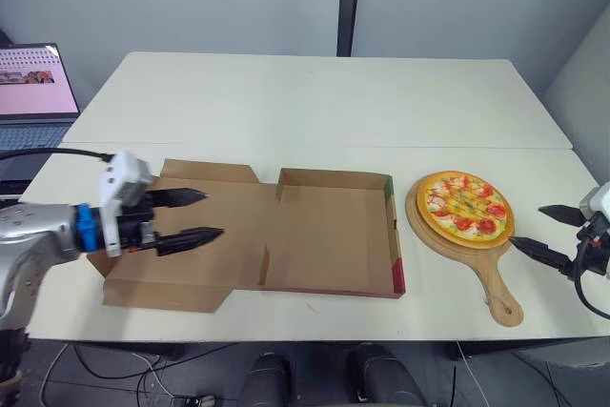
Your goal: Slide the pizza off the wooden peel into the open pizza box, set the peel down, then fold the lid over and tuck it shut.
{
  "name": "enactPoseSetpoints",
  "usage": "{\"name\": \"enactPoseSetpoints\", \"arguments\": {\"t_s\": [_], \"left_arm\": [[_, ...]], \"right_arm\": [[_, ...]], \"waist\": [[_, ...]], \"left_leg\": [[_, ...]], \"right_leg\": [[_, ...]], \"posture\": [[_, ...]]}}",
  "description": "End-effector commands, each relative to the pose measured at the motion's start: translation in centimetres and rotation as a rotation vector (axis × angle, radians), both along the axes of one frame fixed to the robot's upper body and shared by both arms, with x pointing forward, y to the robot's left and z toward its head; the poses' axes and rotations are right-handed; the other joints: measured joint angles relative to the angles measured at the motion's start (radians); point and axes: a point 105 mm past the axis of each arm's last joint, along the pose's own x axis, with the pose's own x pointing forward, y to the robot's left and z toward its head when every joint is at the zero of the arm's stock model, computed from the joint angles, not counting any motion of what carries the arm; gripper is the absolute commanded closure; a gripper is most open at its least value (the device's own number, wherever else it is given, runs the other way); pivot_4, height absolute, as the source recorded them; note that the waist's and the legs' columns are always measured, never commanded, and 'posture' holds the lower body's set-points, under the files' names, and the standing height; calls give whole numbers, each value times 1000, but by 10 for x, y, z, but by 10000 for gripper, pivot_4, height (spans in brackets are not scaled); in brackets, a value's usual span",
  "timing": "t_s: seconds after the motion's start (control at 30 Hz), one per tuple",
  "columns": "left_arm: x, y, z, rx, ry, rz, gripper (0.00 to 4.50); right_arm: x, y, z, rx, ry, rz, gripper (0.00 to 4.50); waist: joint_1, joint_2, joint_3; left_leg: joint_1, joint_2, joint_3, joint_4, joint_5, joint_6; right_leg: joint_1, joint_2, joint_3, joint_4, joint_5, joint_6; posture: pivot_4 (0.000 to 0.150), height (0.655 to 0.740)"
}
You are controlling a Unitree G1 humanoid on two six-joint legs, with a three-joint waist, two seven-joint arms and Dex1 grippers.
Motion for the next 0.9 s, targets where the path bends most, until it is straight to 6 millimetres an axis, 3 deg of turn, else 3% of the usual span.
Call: {"name": "enactPoseSetpoints", "arguments": {"t_s": [0.03,0.23,0.5,0.87,0.9], "left_arm": [[-6,-26,14,-16,-35,-144,0],[-16,-63,23,-29,-48,-362,0],[-41,-96,31,-66,-22,-613,0],[-33,-104,32,-68,-38,-627,0],[-31,-103,34,-68,-39,-613,0]], "right_arm": [[-11,12,1,-5,3,-42,347],[-21,26,-31,51,88,-153,347],[-11,20,-64,56,140,-324,347],[-1,25,-87,175,202,-388,347],[0,25,-87,186,201,-394,4057]], "waist": [[0,0,0],[1,0,0],[0,0,0],[-8,-5,-3],[-9,-6,-4]], "left_leg": [[0,0,0,0,0,0],[0,-1,1,1,0,0],[0,-1,0,1,0,0],[0,0,-1,2,0,0],[0,0,-1,3,0,0]], "right_leg": [[0,1,0,0,0,0],[0,1,1,0,0,0],[0,2,1,0,0,0],[1,4,0,0,0,0],[1,4,0,0,0,0]], "posture": [[1500,7306],[1500,7306],[1500,7306],[1500,7306],[1500,7306]]}}
